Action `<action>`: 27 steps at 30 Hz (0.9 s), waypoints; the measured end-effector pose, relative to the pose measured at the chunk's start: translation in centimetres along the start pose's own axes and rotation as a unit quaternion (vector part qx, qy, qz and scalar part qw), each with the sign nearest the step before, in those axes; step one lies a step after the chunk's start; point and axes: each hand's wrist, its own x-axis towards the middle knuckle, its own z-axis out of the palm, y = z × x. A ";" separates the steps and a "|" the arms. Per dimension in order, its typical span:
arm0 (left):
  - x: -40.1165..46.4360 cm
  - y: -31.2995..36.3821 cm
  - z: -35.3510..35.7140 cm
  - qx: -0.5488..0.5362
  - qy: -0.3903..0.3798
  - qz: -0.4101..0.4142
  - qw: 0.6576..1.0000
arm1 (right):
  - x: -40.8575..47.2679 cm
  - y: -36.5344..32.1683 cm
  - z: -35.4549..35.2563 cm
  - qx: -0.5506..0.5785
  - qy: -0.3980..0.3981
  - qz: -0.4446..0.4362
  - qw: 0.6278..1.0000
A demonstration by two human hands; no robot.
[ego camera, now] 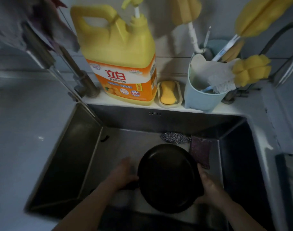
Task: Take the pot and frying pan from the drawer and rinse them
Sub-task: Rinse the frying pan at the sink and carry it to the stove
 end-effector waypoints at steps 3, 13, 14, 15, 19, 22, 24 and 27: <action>-0.7 -0.2 -5.2 -0.063 0.140 -0.062 0.986 | 0.2 0.1 -0.1 -0.006 -0.006 -0.001 1.000; -1.5 3.1 -19.0 -0.267 0.451 -0.007 0.852 | -0.2 -0.4 -0.5 -0.013 -0.002 0.012 1.000; -1.4 3.7 -19.3 -0.257 0.452 0.000 0.854 | -0.3 -0.5 -0.6 -0.012 0.001 0.015 1.000; -1.4 4.5 -19.5 -0.249 0.456 0.011 0.854 | -0.4 -0.7 -0.7 -0.010 0.002 0.017 1.000; -1.1 5.4 -19.6 -0.262 0.467 0.010 0.844 | -0.5 -0.9 -0.9 -0.008 0.003 0.023 1.000; -0.6 5.8 -19.3 -0.271 0.463 0.025 0.843 | -0.5 -1.0 -0.9 0.002 -0.002 0.023 1.000; -0.1 6.5 -19.2 -0.287 0.465 0.034 0.837 | -0.5 -1.1 -0.9 0.009 -0.005 0.026 1.000; 0.4 6.9 -19.2 -0.312 0.454 0.028 0.834 | -0.7 -1.0 -0.9 0.006 -0.007 0.026 1.000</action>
